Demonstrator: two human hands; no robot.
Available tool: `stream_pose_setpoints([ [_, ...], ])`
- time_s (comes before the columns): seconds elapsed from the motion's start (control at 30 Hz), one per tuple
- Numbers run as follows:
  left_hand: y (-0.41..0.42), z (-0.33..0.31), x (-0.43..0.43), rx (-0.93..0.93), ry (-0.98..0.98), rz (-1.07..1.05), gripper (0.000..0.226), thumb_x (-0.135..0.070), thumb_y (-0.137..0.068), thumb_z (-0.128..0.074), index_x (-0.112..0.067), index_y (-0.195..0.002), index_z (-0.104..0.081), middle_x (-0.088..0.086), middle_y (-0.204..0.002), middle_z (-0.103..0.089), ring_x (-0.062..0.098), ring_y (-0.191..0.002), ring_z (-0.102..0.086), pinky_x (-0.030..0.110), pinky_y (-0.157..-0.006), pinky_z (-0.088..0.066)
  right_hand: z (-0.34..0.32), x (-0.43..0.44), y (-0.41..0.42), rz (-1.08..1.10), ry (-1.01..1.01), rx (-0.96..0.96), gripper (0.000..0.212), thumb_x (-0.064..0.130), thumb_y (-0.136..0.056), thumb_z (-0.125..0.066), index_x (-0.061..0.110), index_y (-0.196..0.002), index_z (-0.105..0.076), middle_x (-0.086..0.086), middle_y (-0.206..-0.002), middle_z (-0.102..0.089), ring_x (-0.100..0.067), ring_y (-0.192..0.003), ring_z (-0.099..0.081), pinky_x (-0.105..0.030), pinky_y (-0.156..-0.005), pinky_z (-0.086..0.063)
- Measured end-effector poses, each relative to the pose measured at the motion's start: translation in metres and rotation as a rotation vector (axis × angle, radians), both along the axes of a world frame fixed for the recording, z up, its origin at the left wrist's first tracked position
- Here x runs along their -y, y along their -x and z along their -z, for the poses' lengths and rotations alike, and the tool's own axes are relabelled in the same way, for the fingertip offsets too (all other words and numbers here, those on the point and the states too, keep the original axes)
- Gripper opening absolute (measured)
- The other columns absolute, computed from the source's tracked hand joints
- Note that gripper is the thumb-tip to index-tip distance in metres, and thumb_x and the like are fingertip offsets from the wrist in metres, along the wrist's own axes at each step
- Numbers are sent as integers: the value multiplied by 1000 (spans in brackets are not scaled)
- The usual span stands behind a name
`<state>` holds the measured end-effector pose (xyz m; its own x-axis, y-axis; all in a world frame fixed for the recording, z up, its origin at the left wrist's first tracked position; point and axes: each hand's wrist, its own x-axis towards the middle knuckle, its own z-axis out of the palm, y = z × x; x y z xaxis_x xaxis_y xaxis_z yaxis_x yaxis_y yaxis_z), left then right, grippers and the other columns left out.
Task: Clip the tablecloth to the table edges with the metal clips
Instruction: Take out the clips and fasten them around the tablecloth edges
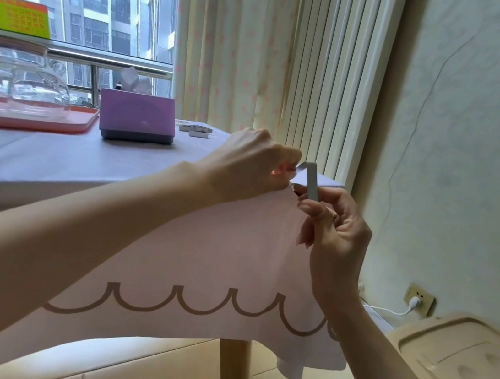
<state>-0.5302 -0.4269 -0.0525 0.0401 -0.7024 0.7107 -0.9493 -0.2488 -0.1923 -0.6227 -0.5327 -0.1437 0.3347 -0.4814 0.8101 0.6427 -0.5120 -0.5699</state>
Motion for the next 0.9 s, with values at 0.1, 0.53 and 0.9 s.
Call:
stream_pose_setpoints([
  [0.1,1,0,-1,-21,15,-1,11,-13,-82,-63,-10,-71,-64,-8,-60,-47,22,-51,-40,23,-57,-29,0,0,1,-5,18,4,12,13,-89,-58,24,-83,-60,12,-59,-59,-9,-47,-49,-25,-46,-45],
  [0.53,-4,-4,-2,-92,-71,0,11,-23,-85,-64,-14,-80,-69,-8,-74,-66,8,-67,-59,19,-63,-42,11,10,1,98,106,-33,10,42,-78,-59,34,-84,-59,-2,-84,-61,-16,-79,-59,-28,-69,-52],
  [0.9,-8,2,-6,-72,-87,-25,16,-34,-83,-66,-23,-92,-72,-2,-89,-73,15,-82,-68,24,-64,-43,26,3,6,36,145,-24,5,31,-84,-58,26,-84,-60,6,-66,-60,-17,-50,-49,-33,-45,-43],
])
